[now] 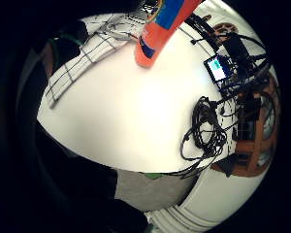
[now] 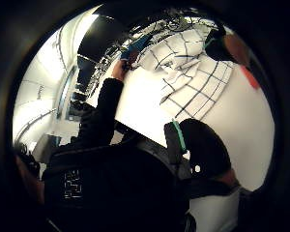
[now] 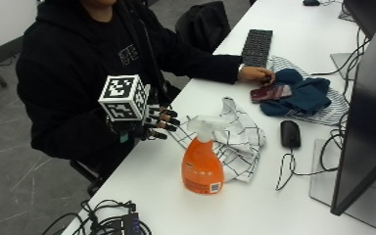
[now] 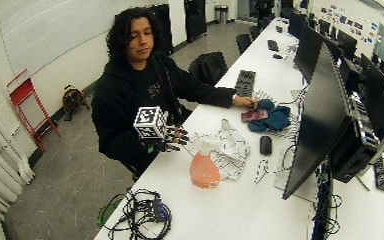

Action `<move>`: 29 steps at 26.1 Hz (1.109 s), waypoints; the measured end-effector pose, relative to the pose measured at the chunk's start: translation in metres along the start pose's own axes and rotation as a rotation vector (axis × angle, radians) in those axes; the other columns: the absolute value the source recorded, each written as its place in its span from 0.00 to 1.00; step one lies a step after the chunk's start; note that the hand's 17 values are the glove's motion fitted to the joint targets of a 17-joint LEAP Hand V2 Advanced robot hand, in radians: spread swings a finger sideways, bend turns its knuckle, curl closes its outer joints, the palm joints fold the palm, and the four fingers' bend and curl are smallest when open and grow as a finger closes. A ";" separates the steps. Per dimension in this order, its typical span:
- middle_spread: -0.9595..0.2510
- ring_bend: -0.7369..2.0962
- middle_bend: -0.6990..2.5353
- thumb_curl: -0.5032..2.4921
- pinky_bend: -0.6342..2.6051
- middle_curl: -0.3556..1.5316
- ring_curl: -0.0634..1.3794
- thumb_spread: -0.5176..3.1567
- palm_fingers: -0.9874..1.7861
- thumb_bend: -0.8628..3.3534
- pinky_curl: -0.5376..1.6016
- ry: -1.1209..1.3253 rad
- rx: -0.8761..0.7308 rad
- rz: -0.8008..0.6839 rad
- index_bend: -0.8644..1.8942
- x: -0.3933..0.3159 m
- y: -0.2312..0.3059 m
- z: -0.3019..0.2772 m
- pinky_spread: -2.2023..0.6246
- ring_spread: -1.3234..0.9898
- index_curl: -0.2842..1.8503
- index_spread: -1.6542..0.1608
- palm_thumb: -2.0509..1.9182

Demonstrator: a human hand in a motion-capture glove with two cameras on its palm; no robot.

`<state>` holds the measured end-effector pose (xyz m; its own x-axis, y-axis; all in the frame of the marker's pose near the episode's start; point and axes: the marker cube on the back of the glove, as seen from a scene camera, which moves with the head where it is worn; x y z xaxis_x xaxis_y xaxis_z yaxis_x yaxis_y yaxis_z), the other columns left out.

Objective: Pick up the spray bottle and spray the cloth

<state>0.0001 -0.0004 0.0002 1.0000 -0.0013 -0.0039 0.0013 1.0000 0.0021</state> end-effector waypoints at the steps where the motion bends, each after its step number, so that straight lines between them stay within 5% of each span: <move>1: 0.74 0.38 0.30 0.20 0.30 0.23 0.11 0.26 0.64 0.27 0.29 0.001 0.000 0.000 0.40 0.000 0.000 0.000 0.79 0.53 0.17 0.81 0.62; 17: 0.69 0.38 0.28 0.22 0.29 0.31 0.21 0.41 0.61 0.24 0.36 0.027 -0.049 0.021 0.38 0.013 0.001 -0.002 0.82 0.50 0.25 0.72 0.61; 29: 0.69 0.38 0.29 0.24 0.27 0.34 0.24 0.43 0.63 0.22 0.37 0.217 -0.061 0.134 0.37 0.104 -0.010 -0.050 0.82 0.49 0.26 0.71 0.62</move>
<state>0.1038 -0.0107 -0.0500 0.9670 0.1256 -0.2218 -0.1383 0.9895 -0.0428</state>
